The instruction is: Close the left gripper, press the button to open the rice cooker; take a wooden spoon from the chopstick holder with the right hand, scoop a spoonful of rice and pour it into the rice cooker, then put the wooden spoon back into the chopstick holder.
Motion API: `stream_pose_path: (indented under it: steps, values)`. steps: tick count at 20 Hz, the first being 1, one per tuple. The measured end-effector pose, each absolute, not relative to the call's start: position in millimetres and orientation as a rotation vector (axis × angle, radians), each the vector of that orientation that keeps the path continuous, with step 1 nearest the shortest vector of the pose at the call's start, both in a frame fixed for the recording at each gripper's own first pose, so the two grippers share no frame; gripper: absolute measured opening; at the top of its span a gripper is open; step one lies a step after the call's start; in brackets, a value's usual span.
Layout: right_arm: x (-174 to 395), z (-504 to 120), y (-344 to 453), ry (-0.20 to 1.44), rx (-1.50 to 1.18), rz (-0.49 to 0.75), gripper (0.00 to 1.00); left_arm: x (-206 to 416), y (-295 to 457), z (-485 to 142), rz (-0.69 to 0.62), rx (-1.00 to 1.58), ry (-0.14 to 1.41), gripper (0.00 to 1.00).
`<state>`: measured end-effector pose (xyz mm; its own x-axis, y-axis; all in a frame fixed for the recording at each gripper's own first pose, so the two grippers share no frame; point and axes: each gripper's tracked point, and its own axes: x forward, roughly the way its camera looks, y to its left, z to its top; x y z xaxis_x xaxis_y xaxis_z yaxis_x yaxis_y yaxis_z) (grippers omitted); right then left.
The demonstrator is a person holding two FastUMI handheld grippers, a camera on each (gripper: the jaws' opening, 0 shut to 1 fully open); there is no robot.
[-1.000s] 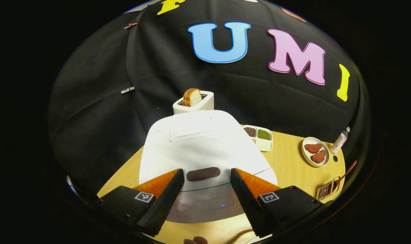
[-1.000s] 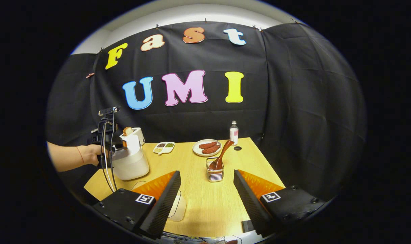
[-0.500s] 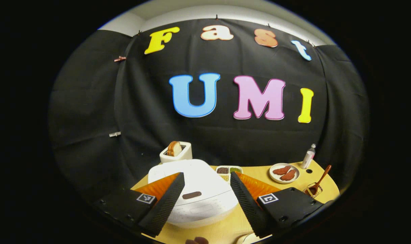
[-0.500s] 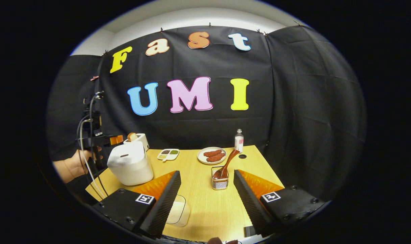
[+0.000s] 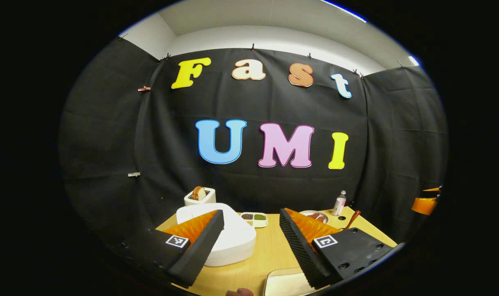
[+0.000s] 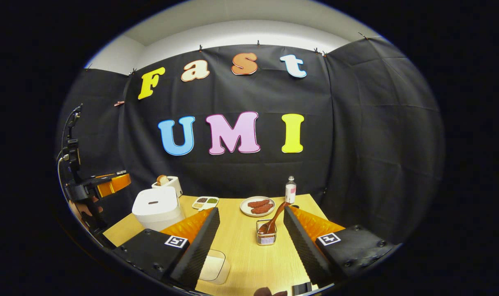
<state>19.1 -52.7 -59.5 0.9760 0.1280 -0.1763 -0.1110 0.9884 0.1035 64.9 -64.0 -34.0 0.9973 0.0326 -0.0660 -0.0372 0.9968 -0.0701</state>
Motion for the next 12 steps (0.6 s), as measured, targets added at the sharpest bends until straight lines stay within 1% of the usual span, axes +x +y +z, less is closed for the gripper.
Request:
stream_pose_path:
  steps: [8, 10, 12]
  values:
    - [19.9, -44.4, -54.5, 0.154, 0.085, 0.115, 0.98, 16.9, -75.1, -30.8, 0.005, -0.078, 0.056, 0.95]
    - [17.7, -39.3, -48.8, 0.134, 0.095, 0.141, 1.00, 8.3, -76.3, -30.8, -0.002, -0.090, 0.048, 0.95]
    - [17.2, -35.1, -47.2, 0.108, 0.098, 0.152, 0.98, 0.6, -78.2, -32.6, -0.007, -0.094, 0.045, 0.95]
